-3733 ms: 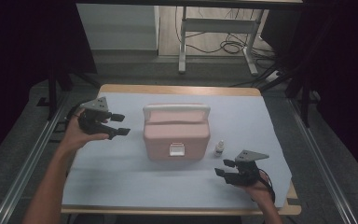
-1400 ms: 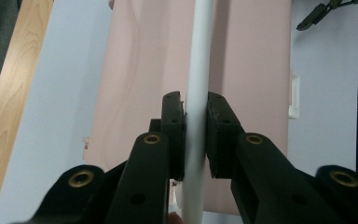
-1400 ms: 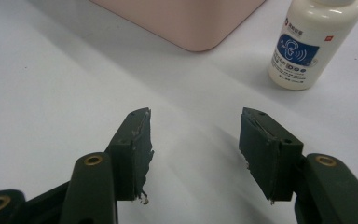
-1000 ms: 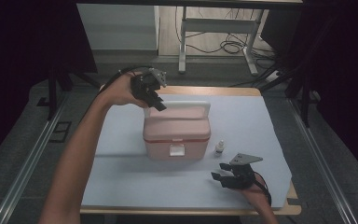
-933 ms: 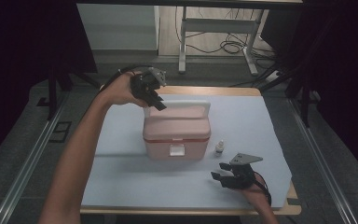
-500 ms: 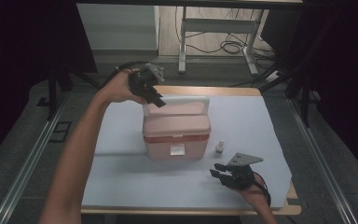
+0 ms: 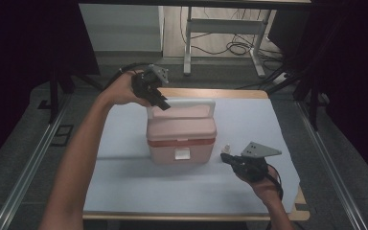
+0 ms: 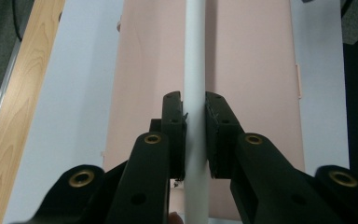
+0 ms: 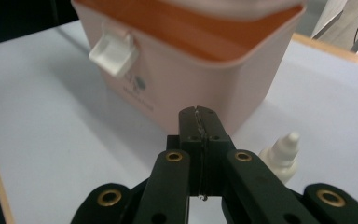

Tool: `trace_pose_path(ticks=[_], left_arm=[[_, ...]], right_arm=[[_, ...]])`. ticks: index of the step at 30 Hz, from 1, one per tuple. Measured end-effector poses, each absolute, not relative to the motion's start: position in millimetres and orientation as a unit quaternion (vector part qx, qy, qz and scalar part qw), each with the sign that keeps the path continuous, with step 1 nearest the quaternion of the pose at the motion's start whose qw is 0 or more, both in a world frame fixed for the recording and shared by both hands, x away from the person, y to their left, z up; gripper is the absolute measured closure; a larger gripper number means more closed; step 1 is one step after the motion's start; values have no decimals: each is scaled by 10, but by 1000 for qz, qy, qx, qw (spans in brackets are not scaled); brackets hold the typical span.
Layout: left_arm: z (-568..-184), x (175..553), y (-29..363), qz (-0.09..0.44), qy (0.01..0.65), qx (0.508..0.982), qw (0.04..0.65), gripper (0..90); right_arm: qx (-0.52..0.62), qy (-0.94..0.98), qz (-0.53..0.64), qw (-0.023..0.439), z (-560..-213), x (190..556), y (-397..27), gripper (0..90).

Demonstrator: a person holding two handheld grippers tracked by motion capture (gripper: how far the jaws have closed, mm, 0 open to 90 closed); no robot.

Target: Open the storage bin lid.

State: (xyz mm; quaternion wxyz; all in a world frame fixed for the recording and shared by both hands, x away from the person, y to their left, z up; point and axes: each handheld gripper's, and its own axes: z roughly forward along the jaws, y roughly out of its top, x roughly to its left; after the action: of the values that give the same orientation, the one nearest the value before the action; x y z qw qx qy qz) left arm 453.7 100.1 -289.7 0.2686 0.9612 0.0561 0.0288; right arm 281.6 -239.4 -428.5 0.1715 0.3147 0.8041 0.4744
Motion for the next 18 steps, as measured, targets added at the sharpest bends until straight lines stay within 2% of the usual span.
trace_pose_path(ticks=[5,18], left_arm=[[-2893,4552,1007,27,57,960,272,799],[-2885,4570,1021,26,59,959,275,797]], right_arm=[[312,804,474,179,-4169,2932,-2334,900],[320,788,491,187,-4156,3130,-2032,900]])
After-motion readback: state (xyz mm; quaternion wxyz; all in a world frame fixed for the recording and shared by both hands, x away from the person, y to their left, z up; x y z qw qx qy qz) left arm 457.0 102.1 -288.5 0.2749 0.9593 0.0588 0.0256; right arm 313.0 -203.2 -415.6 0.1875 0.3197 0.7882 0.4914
